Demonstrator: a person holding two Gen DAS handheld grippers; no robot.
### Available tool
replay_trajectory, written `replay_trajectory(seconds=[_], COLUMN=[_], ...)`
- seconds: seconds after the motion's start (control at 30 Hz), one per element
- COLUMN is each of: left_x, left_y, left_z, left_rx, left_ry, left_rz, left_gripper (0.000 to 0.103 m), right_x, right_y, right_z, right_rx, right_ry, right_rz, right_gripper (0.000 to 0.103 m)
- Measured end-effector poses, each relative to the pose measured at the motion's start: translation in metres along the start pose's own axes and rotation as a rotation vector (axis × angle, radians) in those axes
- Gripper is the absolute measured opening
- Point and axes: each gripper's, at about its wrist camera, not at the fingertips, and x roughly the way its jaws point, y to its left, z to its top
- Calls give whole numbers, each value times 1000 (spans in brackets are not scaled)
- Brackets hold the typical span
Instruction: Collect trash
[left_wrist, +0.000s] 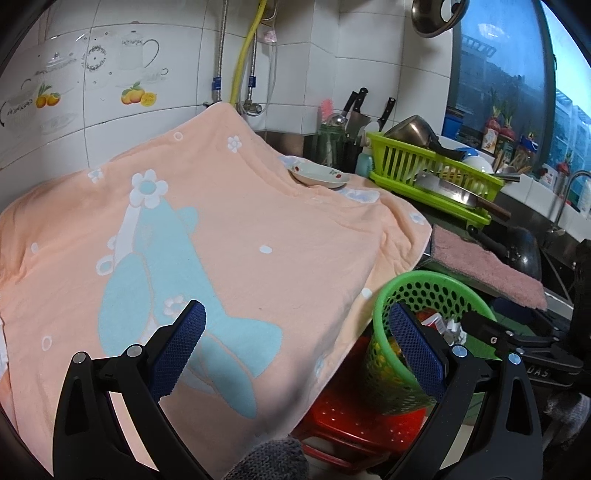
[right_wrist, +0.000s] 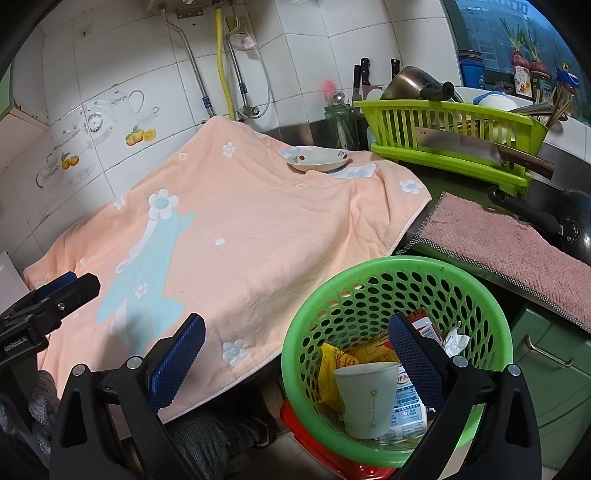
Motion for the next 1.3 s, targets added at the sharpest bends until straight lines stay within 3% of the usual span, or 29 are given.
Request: replay_trajectory(seconds=[0.27,0.7,1.07,1.3], left_x=[3,1,-9,-5], left_y=[-1,-9,-16,-17], left_z=[1,1,4,6], left_rx=[-14,28,46,42], left_ry=[24,29,-35,-14], left_rz=[-50,-45,-49,-41], left_gripper=[98,98,98,98], right_x=[0,-1,-1,-2], right_y=[-1,-1,-1,-2], right_z=[0,-1,-2,-2], right_rx=[1,4,4,12], right_ry=[0,-4,-5,-6], right_rz=[0,1,4,5], right_gripper=[96,96,96,96])
